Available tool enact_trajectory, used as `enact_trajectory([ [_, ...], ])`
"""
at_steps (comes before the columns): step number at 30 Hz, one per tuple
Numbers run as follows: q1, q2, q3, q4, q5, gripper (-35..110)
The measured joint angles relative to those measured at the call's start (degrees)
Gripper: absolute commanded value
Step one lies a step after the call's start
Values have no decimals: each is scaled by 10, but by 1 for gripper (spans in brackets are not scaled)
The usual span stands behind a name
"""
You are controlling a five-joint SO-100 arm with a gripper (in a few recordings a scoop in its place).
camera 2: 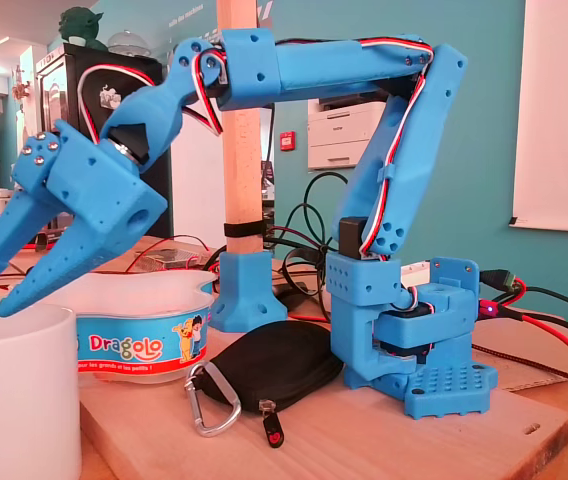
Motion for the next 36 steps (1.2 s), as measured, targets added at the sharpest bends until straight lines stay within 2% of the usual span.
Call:
enact_trajectory([
  [36,-11,9,39,-6,-5,13],
])
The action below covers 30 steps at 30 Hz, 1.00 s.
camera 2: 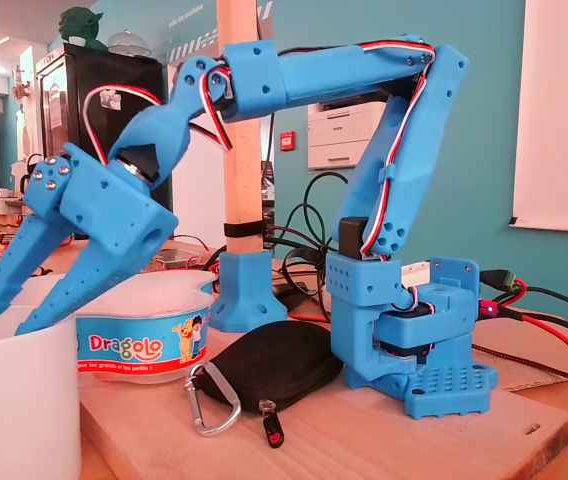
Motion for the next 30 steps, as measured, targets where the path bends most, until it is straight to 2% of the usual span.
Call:
enact_trajectory([
  [6,-64,139,-47,6,-30,13],
  [10,-146,301,-41,6,-105,13],
  [16,-279,628,139,0,-297,13],
  [18,-302,723,230,-28,-333,13],
  [21,-303,733,332,-103,-359,13],
  [26,-292,731,388,-226,-374,12],
  [30,-283,732,415,-287,-369,12],
])
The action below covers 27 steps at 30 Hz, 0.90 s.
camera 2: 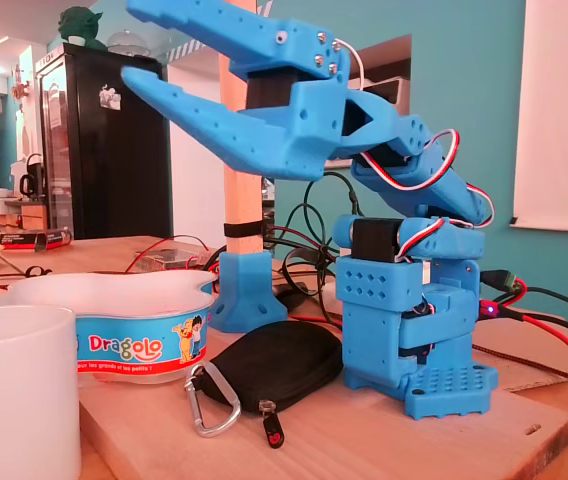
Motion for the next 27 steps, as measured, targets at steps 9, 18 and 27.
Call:
enact_trajectory([
  [9,1,0,18,-41,1,12],
  [18,1,0,28,-40,1,12],
  [27,1,0,28,-40,1,13],
])
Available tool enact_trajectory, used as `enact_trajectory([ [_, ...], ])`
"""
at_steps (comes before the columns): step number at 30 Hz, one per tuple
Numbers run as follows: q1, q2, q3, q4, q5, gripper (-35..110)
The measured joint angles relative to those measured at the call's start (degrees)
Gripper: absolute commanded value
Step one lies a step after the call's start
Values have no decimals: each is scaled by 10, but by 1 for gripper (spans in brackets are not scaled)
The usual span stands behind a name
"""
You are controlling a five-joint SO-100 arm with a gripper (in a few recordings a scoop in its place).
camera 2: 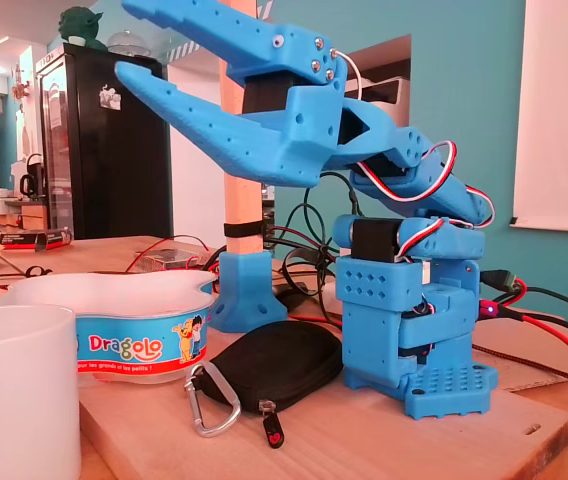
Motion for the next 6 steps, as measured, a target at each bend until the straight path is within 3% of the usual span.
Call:
enact_trajectory([
  [6,0,0,40,0,0,13],
])
